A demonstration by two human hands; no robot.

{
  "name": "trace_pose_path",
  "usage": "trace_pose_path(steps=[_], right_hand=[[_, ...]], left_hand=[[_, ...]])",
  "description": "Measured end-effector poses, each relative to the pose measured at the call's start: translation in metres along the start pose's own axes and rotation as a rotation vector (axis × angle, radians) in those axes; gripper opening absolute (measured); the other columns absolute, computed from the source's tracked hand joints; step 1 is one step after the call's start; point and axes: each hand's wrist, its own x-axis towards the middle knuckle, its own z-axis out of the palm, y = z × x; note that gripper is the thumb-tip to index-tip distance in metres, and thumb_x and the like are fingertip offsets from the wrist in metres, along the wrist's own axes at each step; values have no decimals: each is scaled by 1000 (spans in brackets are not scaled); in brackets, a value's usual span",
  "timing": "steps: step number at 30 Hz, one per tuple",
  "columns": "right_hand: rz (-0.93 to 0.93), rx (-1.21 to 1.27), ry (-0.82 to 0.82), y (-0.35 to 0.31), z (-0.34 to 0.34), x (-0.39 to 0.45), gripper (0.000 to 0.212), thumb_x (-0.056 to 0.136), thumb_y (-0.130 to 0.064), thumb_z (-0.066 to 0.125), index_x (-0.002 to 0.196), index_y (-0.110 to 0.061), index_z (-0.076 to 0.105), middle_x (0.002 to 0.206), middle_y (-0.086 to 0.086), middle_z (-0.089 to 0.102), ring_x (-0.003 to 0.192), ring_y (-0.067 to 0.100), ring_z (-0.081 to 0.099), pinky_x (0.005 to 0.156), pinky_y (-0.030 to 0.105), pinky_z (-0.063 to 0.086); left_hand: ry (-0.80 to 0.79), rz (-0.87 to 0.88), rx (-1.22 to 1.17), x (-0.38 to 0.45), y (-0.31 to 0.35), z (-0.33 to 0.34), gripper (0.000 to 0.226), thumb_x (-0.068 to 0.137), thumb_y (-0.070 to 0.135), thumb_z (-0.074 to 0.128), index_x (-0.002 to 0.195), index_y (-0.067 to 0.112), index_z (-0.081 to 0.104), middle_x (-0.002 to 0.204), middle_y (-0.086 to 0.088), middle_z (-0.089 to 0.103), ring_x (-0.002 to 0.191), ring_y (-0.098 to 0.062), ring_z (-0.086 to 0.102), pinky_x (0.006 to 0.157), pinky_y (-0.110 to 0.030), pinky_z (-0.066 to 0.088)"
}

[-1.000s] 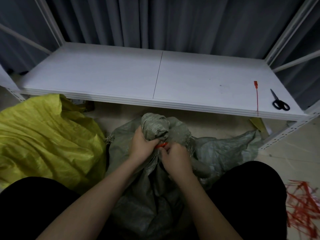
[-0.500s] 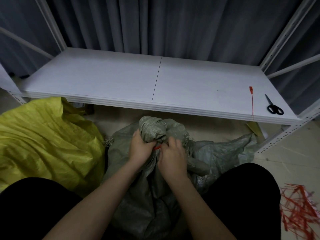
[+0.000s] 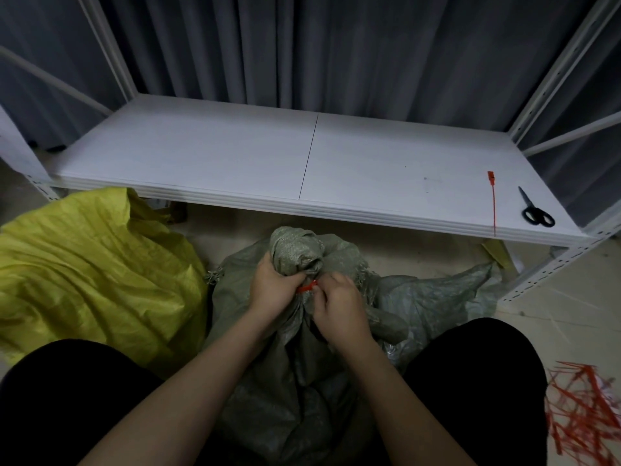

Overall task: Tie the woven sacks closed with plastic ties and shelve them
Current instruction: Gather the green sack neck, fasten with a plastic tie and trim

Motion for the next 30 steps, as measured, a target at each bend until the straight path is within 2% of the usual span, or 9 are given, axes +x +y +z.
trace_pose_path(steps=[6, 10, 13, 16, 18, 20, 22, 25, 30], right_hand=[[41, 113, -44, 5, -2, 2, 12, 86, -5, 53, 80, -1, 61, 80, 11, 58, 73, 21, 53, 63, 24, 33], [70, 176, -93, 11, -6, 5, 13, 89, -8, 54, 84, -1, 65, 84, 11, 60, 72, 18, 53, 63, 23, 34], [115, 198, -106, 15, -9, 8, 16, 90, -12, 56, 85, -2, 67, 87, 12, 62, 78, 22, 58, 64, 23, 35], [134, 202, -77, 12, -10, 8, 17, 90, -14, 59, 86, -2, 71, 83, 9, 63, 73, 17, 55, 62, 19, 30], [158, 270, -59, 9, -10, 8, 17, 88, -12, 61, 76, -5, 71, 72, 5, 61, 63, 12, 49, 59, 20, 29], [201, 359, -60, 8, -10, 7, 32, 87, -8, 61, 56, -17, 58, 59, -3, 52, 52, 8, 41, 56, 24, 29], [247, 427, -55, 9, -7, 7, 44, 86, -7, 61, 49, -24, 45, 55, -4, 47, 51, 8, 39, 56, 26, 30], [320, 422, -87, 10, -6, 8, 31, 87, -12, 63, 58, -13, 52, 70, 6, 53, 65, 16, 48, 58, 25, 30], [355, 159, -411, -5, -17, 19, 21, 93, -15, 44, 87, -4, 61, 96, 20, 63, 90, 33, 58, 68, 31, 38]], left_hand=[[-32, -57, 47, 7, -7, -1, 76, 52, 45, 79, 116, 15, 53, 112, -4, 64, 103, -20, 61, 93, -41, 50], [-163, -65, 118, 22, -17, -11, 112, 34, 75, 79, 123, 17, 47, 122, -4, 58, 113, -20, 57, 98, -44, 48], [-79, 29, 325, 2, 6, -27, 124, 51, 53, 86, 146, 14, 17, 145, -13, 29, 137, -31, 27, 115, -43, 25], [136, 709, 705, -22, 24, -38, 95, 72, 31, 75, 146, 14, 18, 147, -12, 20, 138, -31, 18, 115, -48, 10], [72, 1137, 938, -23, 23, -34, 59, 77, 23, 64, 132, 14, 42, 146, -11, 30, 138, -28, 23, 114, -51, 6], [-39, 1360, 1186, -13, 21, -28, 32, 82, 20, 52, 112, 17, 62, 141, -8, 46, 138, -25, 33, 113, -53, 3], [-109, 1413, 1352, 0, 24, -26, 25, 83, 22, 51, 102, 24, 69, 134, -3, 56, 135, -23, 41, 112, -55, 2], [-196, 1376, 1447, 13, 36, -24, 21, 75, 34, 63, 94, 39, 71, 115, 3, 64, 119, -21, 56, 110, -58, 6], [-226, 1399, 1443, 18, 41, -18, 19, 67, 48, 70, 85, 41, 69, 86, 6, 57, 90, -19, 58, 97, -47, 26]])
